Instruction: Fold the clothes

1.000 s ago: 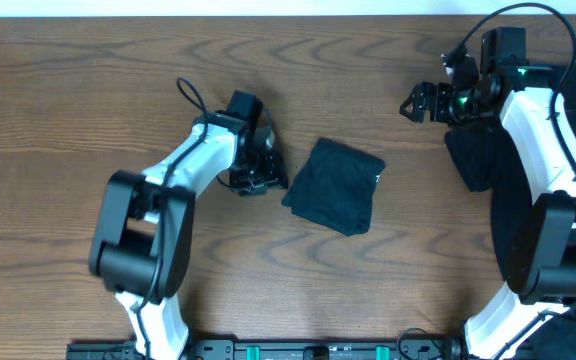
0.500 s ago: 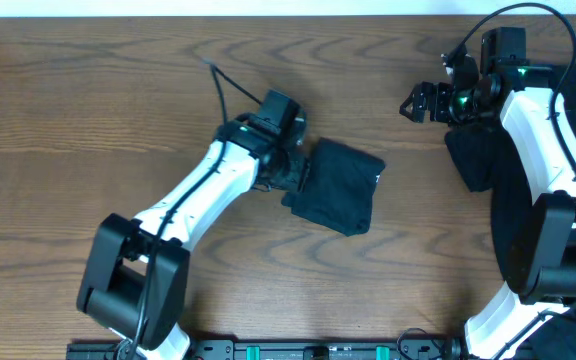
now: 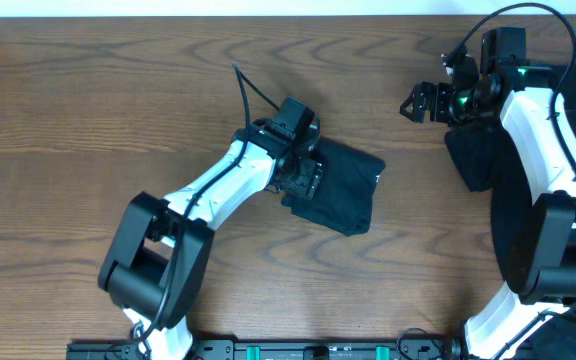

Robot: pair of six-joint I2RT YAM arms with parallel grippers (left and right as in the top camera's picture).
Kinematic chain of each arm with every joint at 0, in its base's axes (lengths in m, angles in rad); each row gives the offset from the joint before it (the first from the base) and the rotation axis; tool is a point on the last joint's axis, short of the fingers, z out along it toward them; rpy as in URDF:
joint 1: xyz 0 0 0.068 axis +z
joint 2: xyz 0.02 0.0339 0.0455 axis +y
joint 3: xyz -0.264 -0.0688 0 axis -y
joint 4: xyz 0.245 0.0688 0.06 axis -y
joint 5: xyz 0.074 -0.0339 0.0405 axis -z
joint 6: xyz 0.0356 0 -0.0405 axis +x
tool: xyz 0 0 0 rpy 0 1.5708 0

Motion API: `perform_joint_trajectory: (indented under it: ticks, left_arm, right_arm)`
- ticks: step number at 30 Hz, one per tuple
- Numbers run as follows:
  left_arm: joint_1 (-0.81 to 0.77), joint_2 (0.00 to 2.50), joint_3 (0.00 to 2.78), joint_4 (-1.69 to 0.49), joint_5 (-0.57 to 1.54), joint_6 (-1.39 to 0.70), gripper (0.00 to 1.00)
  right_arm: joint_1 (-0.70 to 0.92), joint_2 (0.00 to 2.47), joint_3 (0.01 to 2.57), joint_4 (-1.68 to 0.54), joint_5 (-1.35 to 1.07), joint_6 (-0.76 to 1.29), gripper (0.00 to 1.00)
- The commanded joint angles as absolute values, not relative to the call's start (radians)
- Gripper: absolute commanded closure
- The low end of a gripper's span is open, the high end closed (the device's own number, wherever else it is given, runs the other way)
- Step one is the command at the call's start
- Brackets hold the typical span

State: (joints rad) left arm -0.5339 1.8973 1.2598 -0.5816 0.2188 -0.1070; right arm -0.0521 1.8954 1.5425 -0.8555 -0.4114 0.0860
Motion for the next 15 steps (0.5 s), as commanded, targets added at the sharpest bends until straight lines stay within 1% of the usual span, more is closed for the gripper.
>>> perform_joint_trajectory:
  ticks: [1, 5, 12, 13, 15]
  left_arm:
    - [-0.537, 1.93, 1.253, -0.584, 0.262, -0.102, 0.21]
    - [-0.54, 1.941, 1.253, -0.58, 0.262, -0.101, 0.2]
    - [-0.543, 1.941, 1.253, -0.573, 0.262, -0.1, 0.2]
    - [-0.543, 1.941, 1.253, -0.573, 0.262, -0.1, 0.21]
    - [-0.545, 1.941, 1.253, -0.573, 0.262, -0.1, 0.27]
  right_arm:
    - [-0.056, 1.886, 1.556, -0.857, -0.414, 0.07, 0.01]
    - [-0.056, 1.886, 1.556, -0.857, -0.414, 0.07, 0.01]
    - [-0.056, 1.886, 1.556, -0.857, -0.414, 0.07, 0.01]
    - [-0.056, 1.886, 1.556, -0.857, -0.414, 0.07, 0.01]
    - [-0.056, 1.886, 1.556, -0.857, -0.414, 0.07, 0.01]
